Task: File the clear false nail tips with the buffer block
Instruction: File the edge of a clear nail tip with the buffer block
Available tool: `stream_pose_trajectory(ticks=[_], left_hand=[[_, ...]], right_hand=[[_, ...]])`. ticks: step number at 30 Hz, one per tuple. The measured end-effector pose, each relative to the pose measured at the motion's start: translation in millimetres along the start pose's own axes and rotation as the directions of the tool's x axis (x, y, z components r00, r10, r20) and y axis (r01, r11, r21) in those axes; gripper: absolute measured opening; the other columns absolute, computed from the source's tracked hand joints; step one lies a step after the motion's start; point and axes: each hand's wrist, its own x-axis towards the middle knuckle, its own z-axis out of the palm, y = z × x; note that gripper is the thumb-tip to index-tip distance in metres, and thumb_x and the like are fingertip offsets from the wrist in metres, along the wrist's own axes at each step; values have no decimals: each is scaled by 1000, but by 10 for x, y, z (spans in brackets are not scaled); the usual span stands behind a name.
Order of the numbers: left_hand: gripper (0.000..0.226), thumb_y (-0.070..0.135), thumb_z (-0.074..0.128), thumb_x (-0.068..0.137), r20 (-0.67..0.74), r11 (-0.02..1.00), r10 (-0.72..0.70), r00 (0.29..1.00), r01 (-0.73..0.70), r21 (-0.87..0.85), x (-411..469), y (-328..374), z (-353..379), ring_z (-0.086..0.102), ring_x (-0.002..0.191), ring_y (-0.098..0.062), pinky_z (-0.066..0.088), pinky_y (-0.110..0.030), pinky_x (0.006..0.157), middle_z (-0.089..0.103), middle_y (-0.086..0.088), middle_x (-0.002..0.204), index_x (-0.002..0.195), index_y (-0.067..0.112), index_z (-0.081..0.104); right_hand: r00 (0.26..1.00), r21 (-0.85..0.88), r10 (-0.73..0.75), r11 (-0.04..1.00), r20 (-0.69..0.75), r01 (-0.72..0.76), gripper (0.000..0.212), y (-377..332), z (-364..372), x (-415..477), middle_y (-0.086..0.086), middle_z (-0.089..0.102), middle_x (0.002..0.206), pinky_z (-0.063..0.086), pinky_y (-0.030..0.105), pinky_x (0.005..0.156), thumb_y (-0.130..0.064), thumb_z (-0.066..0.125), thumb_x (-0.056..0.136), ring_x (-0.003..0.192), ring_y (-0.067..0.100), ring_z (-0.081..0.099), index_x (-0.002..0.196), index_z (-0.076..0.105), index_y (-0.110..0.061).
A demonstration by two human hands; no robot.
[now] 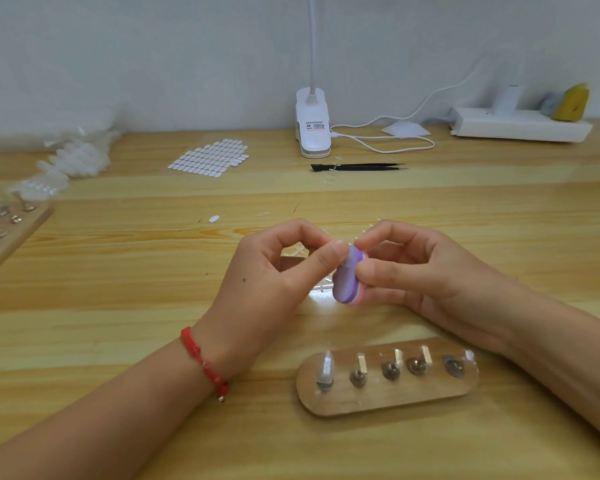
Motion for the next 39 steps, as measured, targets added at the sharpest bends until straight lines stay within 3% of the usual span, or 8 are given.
stream_pose_trajectory(ticks=[3, 6, 11, 18, 21, 26, 31, 39], left_hand=[[15, 25, 65, 76, -69, 1000, -6, 998, 7, 12, 18, -9, -6, 40, 35, 1, 28, -3, 43, 47, 18, 42, 67, 14, 59], [22, 32, 64, 71, -138, 1000, -17, 990, 14, -26, 36, -18, -24, 32, 36, -1, 27, -6, 42, 45, 16, 41, 70, 11, 60], [14, 15, 61, 80, 43, 999, 18, 999, -17, -41, 3, 21, 26, 43, 35, 4, 31, 0, 45, 48, 18, 39, 69, 6, 60], [14, 22, 66, 77, -113, 1000, -8, 994, 9, 8, 30, 3, 13, 42, 34, 3, 29, -2, 43, 45, 18, 38, 71, 10, 63], [21, 30, 64, 70, -137, 999, -4, 991, 0, -34, 41, 12, 1, 42, 37, 3, 29, -2, 45, 45, 18, 39, 71, 9, 64], [16, 23, 62, 73, 16, 999, 7, 1000, -6, -53, 11, 46, 29, 45, 35, 5, 31, 0, 44, 51, 18, 42, 72, 7, 64], [13, 22, 64, 76, -52, 1000, 17, 999, -18, -8, 13, 52, 22, 44, 34, 3, 30, -1, 43, 48, 19, 40, 72, 10, 64], [8, 19, 67, 78, -80, 999, -48, 996, 46, -27, 45, 10, 21, 42, 34, 4, 29, -1, 42, 47, 18, 37, 75, 11, 68]], right_hand=[[999, -56, 17, 998, 32, -15, 18, 5, 21, -14, 7, 74, 86, 57, 26, 68, -8, 78, 65, 76, 18, 72, 77, 75, -20], [1000, 44, 5, 999, -12, -5, 17, 1, 10, 3, 5, 74, 83, 57, 24, 67, -10, 78, 65, 73, 17, 72, 77, 77, -21], [998, 166, -2, 986, -55, 11, 16, -5, -19, 21, 8, 74, 86, 57, 23, 70, -11, 76, 67, 78, 18, 73, 80, 78, -20], [999, -31, -1, 1000, 33, 2, 19, 17, 18, 0, 5, 74, 83, 57, 26, 68, -15, 80, 60, 75, 16, 72, 78, 76, -21], [1000, 39, -17, 999, -27, 18, 21, 10, 6, 18, 5, 74, 81, 57, 24, 67, -12, 84, 59, 72, 16, 72, 77, 77, -21], [1000, 75, -5, 997, -25, 7, 18, 0, -9, 26, 7, 75, 88, 57, 23, 66, -17, 78, 63, 78, 17, 73, 80, 77, -22], [999, 36, 17, 999, 28, -18, 17, -16, 12, 8, 5, 74, 84, 56, 21, 59, -17, 78, 63, 71, 14, 71, 79, 76, -23], [995, 168, -8, 985, -104, 25, 19, -1, 12, 20, 4, 74, 81, 57, 21, 62, -7, 77, 66, 72, 15, 73, 77, 78, -22]])
